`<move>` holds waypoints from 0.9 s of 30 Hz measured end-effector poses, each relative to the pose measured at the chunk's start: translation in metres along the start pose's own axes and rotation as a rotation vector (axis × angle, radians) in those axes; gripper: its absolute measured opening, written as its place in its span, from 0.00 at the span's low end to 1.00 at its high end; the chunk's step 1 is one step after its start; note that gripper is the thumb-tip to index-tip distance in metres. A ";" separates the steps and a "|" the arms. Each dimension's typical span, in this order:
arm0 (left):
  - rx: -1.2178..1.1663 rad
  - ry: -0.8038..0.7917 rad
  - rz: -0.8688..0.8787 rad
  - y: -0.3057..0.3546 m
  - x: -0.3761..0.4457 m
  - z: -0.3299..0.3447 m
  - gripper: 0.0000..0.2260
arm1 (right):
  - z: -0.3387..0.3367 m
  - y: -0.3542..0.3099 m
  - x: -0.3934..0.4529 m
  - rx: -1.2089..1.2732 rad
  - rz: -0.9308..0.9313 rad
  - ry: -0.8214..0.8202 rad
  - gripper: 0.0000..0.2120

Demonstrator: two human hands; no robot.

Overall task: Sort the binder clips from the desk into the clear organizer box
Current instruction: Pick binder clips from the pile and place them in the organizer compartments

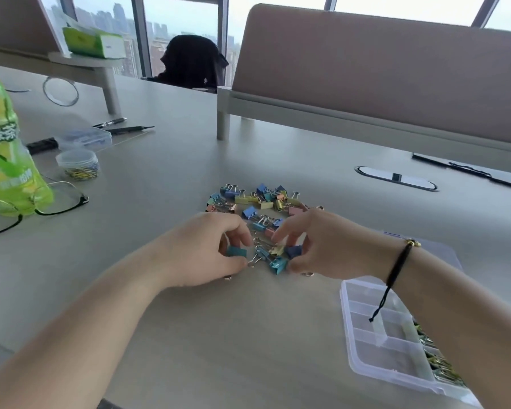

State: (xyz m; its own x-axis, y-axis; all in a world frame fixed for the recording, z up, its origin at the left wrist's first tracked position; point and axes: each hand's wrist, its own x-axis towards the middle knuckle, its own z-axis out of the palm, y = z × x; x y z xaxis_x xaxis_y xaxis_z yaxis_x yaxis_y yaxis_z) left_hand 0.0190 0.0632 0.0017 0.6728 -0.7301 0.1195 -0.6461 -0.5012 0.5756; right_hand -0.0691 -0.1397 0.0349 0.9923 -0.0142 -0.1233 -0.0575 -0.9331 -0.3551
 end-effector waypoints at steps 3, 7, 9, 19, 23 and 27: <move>0.026 0.019 -0.017 -0.003 -0.001 -0.001 0.08 | -0.003 -0.001 0.003 0.030 0.042 0.016 0.16; 0.099 0.068 -0.059 -0.004 0.002 0.001 0.12 | -0.004 0.000 0.014 0.025 0.074 0.120 0.13; 0.126 0.121 -0.092 -0.004 0.004 0.004 0.17 | -0.003 -0.002 0.024 0.014 0.086 0.164 0.15; 0.338 0.269 0.034 -0.002 0.024 0.022 0.12 | 0.001 -0.027 0.047 -0.141 0.021 0.149 0.11; 0.273 0.328 0.040 -0.006 0.027 0.025 0.11 | 0.001 -0.024 0.047 -0.123 0.018 0.144 0.11; 0.093 0.379 0.083 -0.012 0.028 0.023 0.11 | 0.001 -0.014 0.043 -0.039 0.024 0.178 0.11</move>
State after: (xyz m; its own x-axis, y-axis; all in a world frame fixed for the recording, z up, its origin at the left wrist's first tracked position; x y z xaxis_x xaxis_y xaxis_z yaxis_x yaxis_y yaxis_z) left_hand 0.0368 0.0383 -0.0200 0.6912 -0.5553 0.4625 -0.7219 -0.5007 0.4777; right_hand -0.0257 -0.1270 0.0339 0.9946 -0.0973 0.0360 -0.0810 -0.9449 -0.3173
